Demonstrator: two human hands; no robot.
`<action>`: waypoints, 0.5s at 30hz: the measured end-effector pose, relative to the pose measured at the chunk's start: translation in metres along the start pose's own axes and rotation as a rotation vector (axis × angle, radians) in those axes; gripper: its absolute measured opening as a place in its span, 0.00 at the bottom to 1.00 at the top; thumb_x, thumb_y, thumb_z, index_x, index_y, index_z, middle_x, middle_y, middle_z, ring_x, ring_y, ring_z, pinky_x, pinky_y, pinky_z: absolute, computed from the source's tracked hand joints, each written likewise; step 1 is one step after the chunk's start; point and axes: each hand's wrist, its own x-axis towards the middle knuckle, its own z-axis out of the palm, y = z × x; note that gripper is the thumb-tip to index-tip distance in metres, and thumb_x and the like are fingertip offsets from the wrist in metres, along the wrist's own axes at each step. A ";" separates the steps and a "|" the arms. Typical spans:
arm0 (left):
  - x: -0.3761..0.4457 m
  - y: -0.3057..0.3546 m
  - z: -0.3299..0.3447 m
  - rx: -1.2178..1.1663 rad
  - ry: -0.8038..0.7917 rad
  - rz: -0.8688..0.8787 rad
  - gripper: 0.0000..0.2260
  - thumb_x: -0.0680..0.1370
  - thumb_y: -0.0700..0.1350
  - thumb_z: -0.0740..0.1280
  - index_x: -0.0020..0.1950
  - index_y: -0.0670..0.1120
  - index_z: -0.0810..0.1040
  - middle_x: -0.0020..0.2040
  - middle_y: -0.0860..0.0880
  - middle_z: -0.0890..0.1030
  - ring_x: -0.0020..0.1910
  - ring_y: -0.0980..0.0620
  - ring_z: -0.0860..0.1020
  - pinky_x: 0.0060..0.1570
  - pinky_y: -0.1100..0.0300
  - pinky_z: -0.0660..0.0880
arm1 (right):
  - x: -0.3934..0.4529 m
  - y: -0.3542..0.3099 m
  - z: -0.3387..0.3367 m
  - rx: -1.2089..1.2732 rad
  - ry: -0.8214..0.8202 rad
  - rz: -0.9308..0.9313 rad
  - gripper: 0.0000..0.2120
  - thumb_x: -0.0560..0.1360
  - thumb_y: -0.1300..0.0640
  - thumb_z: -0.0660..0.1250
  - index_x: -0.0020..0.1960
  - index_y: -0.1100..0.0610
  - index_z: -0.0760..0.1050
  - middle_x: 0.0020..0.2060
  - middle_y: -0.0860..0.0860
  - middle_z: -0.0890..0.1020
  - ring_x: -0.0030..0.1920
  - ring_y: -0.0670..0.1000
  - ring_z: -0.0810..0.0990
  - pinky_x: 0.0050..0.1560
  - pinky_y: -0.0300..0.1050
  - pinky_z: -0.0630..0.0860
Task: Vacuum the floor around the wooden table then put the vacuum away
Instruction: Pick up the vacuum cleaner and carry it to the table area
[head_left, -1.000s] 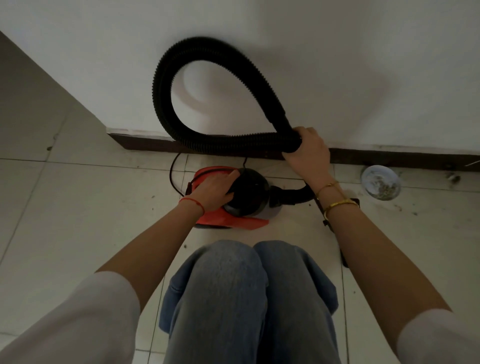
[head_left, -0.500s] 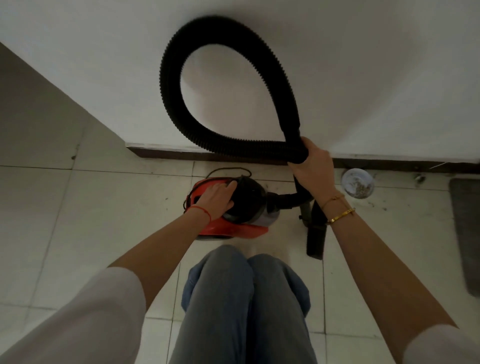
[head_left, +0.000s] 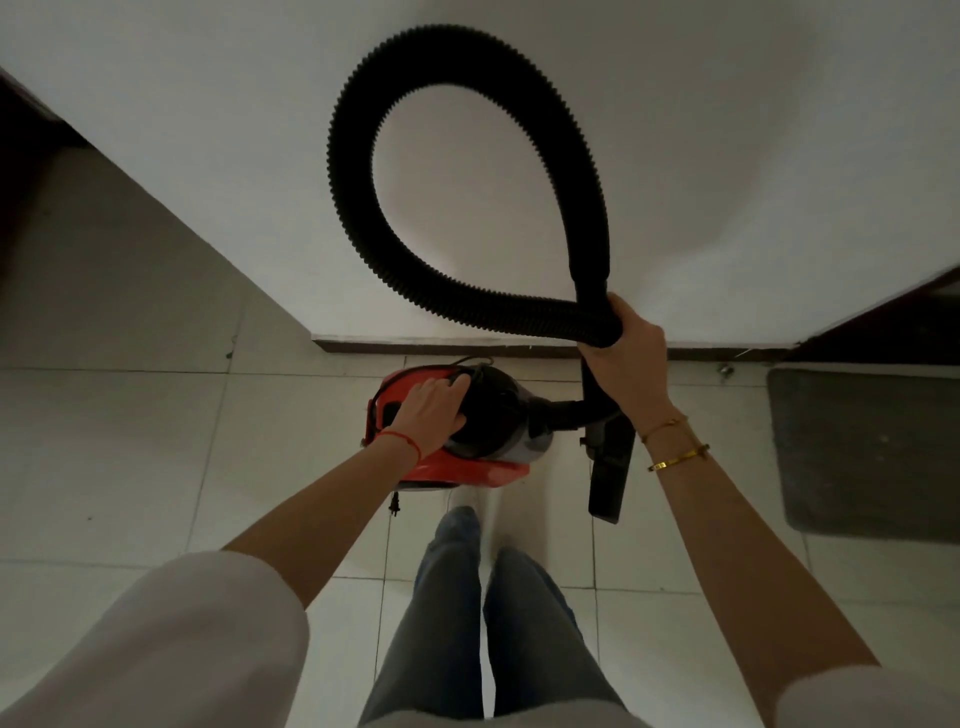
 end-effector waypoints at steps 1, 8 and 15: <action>-0.009 0.008 -0.011 -0.004 0.003 0.005 0.20 0.78 0.44 0.62 0.69 0.43 0.65 0.52 0.43 0.78 0.51 0.45 0.76 0.51 0.54 0.72 | -0.005 -0.011 -0.015 0.013 0.010 0.006 0.19 0.72 0.57 0.70 0.62 0.55 0.75 0.44 0.52 0.84 0.42 0.46 0.79 0.46 0.43 0.78; -0.052 0.048 -0.058 -0.032 -0.022 0.085 0.18 0.77 0.45 0.63 0.66 0.43 0.66 0.50 0.44 0.78 0.47 0.46 0.77 0.45 0.56 0.73 | -0.048 -0.053 -0.084 0.044 0.090 0.045 0.19 0.72 0.56 0.71 0.62 0.54 0.75 0.41 0.47 0.82 0.42 0.46 0.81 0.45 0.38 0.78; -0.073 0.074 -0.063 -0.021 -0.054 0.228 0.18 0.78 0.45 0.63 0.67 0.44 0.66 0.50 0.45 0.78 0.47 0.47 0.77 0.47 0.56 0.75 | -0.105 -0.063 -0.121 -0.012 0.214 0.153 0.17 0.71 0.57 0.71 0.60 0.54 0.76 0.40 0.44 0.80 0.41 0.45 0.80 0.46 0.39 0.77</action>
